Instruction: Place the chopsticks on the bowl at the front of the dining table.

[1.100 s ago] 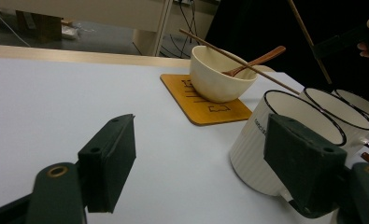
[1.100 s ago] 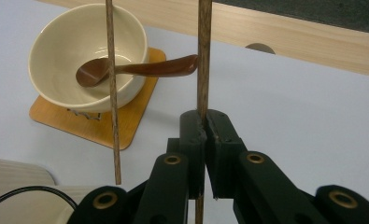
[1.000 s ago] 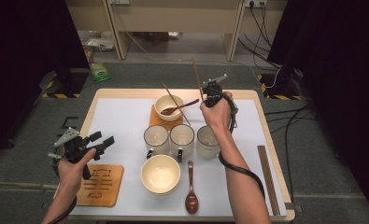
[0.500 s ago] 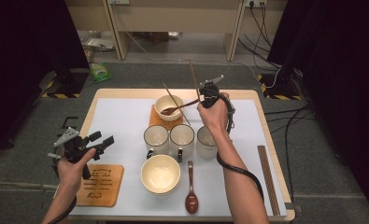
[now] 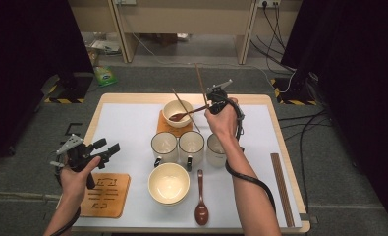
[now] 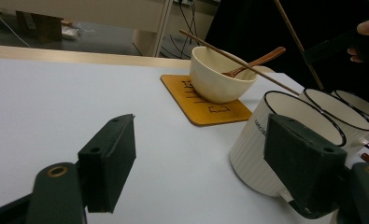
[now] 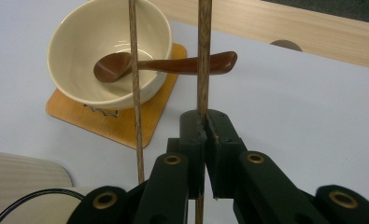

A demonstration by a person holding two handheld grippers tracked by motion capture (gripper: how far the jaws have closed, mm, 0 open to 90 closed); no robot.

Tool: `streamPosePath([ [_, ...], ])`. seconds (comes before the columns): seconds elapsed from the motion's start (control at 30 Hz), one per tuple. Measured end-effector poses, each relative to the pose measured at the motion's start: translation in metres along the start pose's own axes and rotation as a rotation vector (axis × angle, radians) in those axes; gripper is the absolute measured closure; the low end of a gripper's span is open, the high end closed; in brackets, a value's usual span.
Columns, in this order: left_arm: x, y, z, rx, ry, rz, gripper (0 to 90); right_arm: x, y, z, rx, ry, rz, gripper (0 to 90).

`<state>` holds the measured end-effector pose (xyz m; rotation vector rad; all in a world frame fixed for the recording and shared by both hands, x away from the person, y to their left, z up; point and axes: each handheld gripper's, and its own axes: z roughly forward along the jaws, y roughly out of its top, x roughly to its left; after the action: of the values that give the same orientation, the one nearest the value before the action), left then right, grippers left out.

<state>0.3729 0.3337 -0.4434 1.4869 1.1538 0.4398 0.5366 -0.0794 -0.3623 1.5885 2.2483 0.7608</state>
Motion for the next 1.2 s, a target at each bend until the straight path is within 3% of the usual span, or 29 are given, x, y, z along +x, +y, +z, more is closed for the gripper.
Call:
streamPosePath([
  [1.2,0.000,0.000,0.000,-0.001,0.002,-0.001,24.6,0.009,-0.003,0.019,0.070,0.040,-0.045,85.4],
])
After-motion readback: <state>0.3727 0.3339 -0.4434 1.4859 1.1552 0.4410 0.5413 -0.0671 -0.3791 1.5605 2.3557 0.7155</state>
